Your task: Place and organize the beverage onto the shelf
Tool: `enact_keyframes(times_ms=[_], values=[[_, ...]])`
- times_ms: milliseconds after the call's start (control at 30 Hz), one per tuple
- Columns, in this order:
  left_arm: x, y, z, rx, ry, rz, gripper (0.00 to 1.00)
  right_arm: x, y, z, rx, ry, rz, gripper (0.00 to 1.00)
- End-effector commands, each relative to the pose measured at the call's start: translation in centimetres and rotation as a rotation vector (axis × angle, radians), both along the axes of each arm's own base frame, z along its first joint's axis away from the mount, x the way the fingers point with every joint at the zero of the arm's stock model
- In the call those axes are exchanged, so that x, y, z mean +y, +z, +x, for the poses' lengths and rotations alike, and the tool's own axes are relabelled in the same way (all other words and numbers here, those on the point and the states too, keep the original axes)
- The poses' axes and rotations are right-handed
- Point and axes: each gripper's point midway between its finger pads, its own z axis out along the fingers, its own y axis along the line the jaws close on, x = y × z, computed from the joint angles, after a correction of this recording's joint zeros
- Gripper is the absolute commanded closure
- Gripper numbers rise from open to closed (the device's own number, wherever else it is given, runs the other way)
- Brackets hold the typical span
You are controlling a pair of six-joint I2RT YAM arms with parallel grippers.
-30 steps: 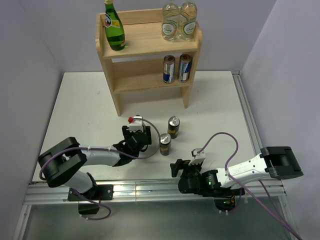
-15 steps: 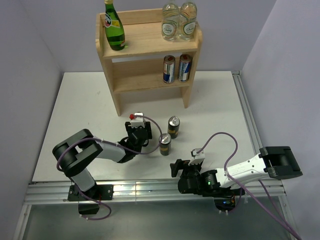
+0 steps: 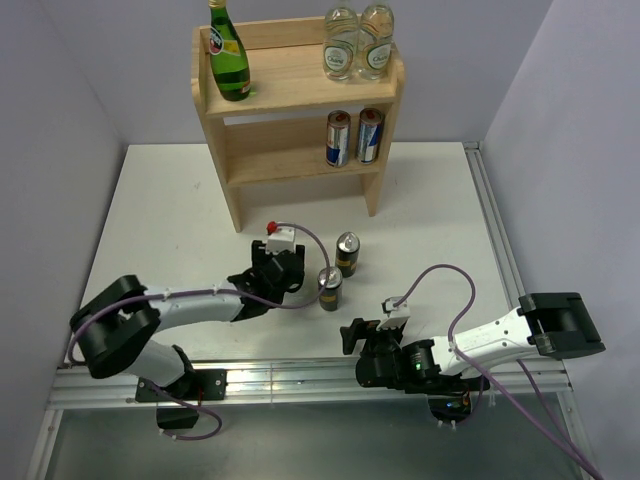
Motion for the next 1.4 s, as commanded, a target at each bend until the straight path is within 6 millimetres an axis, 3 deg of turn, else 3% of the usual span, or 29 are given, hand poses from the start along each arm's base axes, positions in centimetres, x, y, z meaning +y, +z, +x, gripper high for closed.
enact_keyframes(times_ms=[0, 67, 133, 167, 233, 267, 333, 367, 433, 467, 533, 567, 633, 667, 767, 867, 1233, 1367], values=[[-1.5, 11.2, 1.3, -0.136, 0.027, -0.139, 1.0, 0.1, 0.2, -0.1, 0.002, -0.012, 0.018, 0.0], [-1.5, 15.7, 1.3, -0.169, 0.01, -0.155, 1.0, 0.2, 0.2, -0.1, 0.002, -0.012, 0.014, 0.0], [-1.3, 18.9, 1.4, -0.202, -0.004, -0.154, 1.0, 0.2, 0.1, -0.1, 0.002, -0.012, 0.009, 0.0], [-1.5, 21.9, 1.5, -0.228, -0.008, -0.172, 1.0, 0.2, 0.2, 0.0, -0.001, -0.014, 0.009, 0.0], [-1.6, 24.8, 2.0, -0.26, -0.016, -0.157, 1.0, 0.2, 0.3, 0.0, -0.003, -0.013, 0.008, 0.0], [-1.8, 28.3, 2.3, -0.302, -0.018, -0.197, 1.0, 0.3, 0.4, 0.0, -0.003, -0.014, 0.011, 0.0], [-2.1, 30.0, 3.3, -0.3, -0.039, -0.172, 1.0, 0.3, 0.4, 0.0, -0.007, -0.015, 0.009, 0.0], [-1.7, 33.6, 3.8, -0.346, -0.027, -0.215, 1.0, 0.2, 0.4, 0.0, -0.007, -0.015, 0.008, 0.0], [-2.0, 35.0, 4.7, -0.354, -0.034, -0.179, 1.0, 0.2, 0.5, 0.1, -0.007, -0.018, 0.016, 0.0], [-1.6, 38.2, 4.8, -0.402, -0.021, -0.218, 1.0, 0.1, 0.4, 0.1, -0.006, -0.019, 0.017, 0.0], [-2.0, 39.5, 5.6, -0.422, -0.024, -0.188, 1.0, 0.0, 0.3, 0.1, -0.005, -0.022, 0.016, 0.0], [-1.6, 42.2, 5.4, -0.461, -0.019, -0.224, 1.0, 0.0, 0.2, 0.1, -0.005, -0.02, 0.016, 0.0], [-1.8, 43.2, 6.2, -0.475, -0.008, -0.2, 1.0, 0.1, 0.3, 0.1, -0.005, -0.021, 0.018, 0.0], [-1.6, 44.9, 6.3, -0.503, 0.001, -0.221, 1.0, 0.1, 0.3, 0.1, -0.006, -0.022, 0.016, 0.0], [-1.3, 47.2, 6.4, -0.558, 0.016, -0.241, 1.0, 0.0, 0.3, 0.1, -0.01, -0.025, 0.013, 0.0], [-1.2, 48.4, 6.9, -0.587, 0.031, -0.241, 1.0, -0.1, 0.3, 0.2, -0.013, -0.028, 0.012, 0.0], [-1.1, 50.9, 9.8, -0.676, 0.098, -0.214, 1.0, -0.1, 0.4, 0.2, -0.014, -0.029, 0.015, 0.0], [-0.8, 50.8, 11.5, -0.685, 0.13, -0.21, 1.0, -0.1, 0.3, 0.2, -0.015, -0.028, 0.014, 0.0]])
